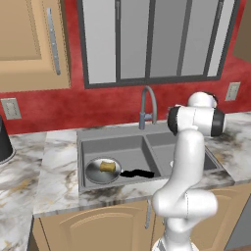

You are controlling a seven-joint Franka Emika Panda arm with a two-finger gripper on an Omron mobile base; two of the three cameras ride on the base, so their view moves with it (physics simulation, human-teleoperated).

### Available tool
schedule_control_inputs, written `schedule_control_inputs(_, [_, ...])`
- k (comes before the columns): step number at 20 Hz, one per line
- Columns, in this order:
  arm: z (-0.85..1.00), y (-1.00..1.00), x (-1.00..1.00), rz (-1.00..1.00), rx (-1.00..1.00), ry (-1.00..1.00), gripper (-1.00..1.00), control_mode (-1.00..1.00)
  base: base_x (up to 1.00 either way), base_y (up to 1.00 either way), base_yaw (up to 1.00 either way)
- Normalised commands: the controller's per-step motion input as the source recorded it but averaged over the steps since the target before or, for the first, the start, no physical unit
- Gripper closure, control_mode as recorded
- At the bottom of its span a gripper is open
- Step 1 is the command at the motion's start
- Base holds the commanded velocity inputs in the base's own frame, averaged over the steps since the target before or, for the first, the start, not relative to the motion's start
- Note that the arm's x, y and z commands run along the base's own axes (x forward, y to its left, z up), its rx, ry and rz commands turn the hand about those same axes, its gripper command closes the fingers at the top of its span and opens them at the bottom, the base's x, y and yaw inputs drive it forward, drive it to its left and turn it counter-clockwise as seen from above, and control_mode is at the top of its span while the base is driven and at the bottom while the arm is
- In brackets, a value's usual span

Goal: Pick the pan and sponge and place them into the sink. Then turn on the water.

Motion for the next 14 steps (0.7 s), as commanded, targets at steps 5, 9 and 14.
schedule_control_inputs(5, [-0.05,0.11,0.1,-0.06,0.0,0.0,-1.0,-1.0,0.0,0.0,0.0])
schedule_control_inputs(9, [-0.01,0.26,0.14,-0.09,0.0,0.0,-1.0,-1.0,0.0,0.0,0.0])
schedule_control_inputs(14, [0.0,0.18,0.11,-0.12,0.0,0.0,-1.0,-1.0,0.0,0.0,0.0])
